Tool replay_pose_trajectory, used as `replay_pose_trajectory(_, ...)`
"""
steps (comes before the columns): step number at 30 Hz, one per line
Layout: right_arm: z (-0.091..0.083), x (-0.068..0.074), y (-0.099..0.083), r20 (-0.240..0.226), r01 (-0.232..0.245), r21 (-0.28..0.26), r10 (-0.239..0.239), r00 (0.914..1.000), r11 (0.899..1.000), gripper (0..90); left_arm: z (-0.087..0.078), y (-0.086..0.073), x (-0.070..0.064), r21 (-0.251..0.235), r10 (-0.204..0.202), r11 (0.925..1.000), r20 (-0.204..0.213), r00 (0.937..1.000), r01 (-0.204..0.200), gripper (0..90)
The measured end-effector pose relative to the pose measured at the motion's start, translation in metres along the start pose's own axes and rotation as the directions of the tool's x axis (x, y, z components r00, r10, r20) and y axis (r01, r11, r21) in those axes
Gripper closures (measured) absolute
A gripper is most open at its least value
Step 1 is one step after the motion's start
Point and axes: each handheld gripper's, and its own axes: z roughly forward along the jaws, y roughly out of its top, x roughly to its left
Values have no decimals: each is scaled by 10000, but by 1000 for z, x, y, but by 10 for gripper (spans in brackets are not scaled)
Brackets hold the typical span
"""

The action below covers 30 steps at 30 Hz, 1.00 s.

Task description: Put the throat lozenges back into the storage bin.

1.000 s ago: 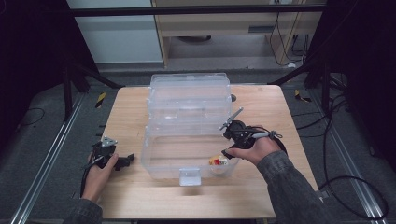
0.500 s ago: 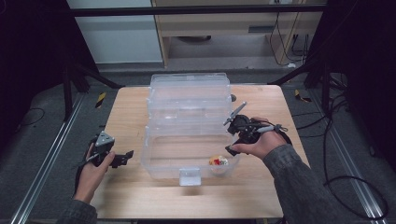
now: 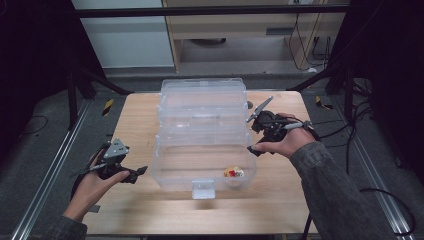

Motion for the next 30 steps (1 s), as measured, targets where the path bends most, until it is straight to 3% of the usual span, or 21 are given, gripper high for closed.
replay_pose_trajectory(6, -4, -5, 7, 172, 202, -88, -201, 9996, 9998, 189, -5, 9, -10, 194, 398, 9990, 265, 9989, -403, 30)
replay_pose_trajectory(7, -5, -6, 11, 265, 336, -188, -331, 9991, 9993, 202, -6, 12, -16, 215, 551, 9982, 473, 9974, -562, 31)
replay_pose_trajectory(10, -8, -9, 17, 384, 473, -322, -461, 9982, 9984, 233, -8, 15, -23, 211, 829, 9962, 573, 9949, -842, 32)
replay_pose_trajectory(11, -9, -10, 20, 414, 568, -431, -550, 9976, 9975, 241, -10, 19, -29, 249, 1093, 9935, 693, 9916, -1113, 32)
replay_pose_trajectory(15, -13, -12, 27, 521, 784, -533, -757, 9958, 9955, 257, -10, 24, -38, 235, 1347, 9903, 895, 9868, -1373, 32)
replay_pose_trajectory(17, -16, -14, 35, 658, 1034, -568, -997, 9928, 9930, 295, -9, 29, -44, 321, 1633, 9853, 1106, 9804, -1678, 31)
replay_pose_trajectory(18, -16, -14, 35, 658, 1034, -568, -997, 9928, 9930, 295, -9, 29, -44, 321, 1633, 9853, 1106, 9804, -1678, 32)
replay_pose_trajectory(19, -16, -15, 39, 692, 1180, -570, -1140, 9911, 9914, 304, -8, 33, -46, 371, 1805, 9818, 1254, 9756, -1864, 32)
replay_pose_trajectory(26, -15, -18, 53, 772, 1421, -571, -1376, 9875, 9882, 334, 2, 40, -59, 554, 2161, 9720, 1706, 9613, -2284, 34)
replay_pose_trajectory(29, -11, -20, 58, 777, 1513, -562, -1467, 9861, 9869, 349, 5, 41, -62, 569, 2181, 9713, 1756, 9600, -2311, 35)
replay_pose_trajectory(30, -10, -21, 59, 778, 1512, -563, -1466, 9861, 9869, 353, 7, 42, -65, 613, 2299, 9678, 1800, 9564, -2442, 35)
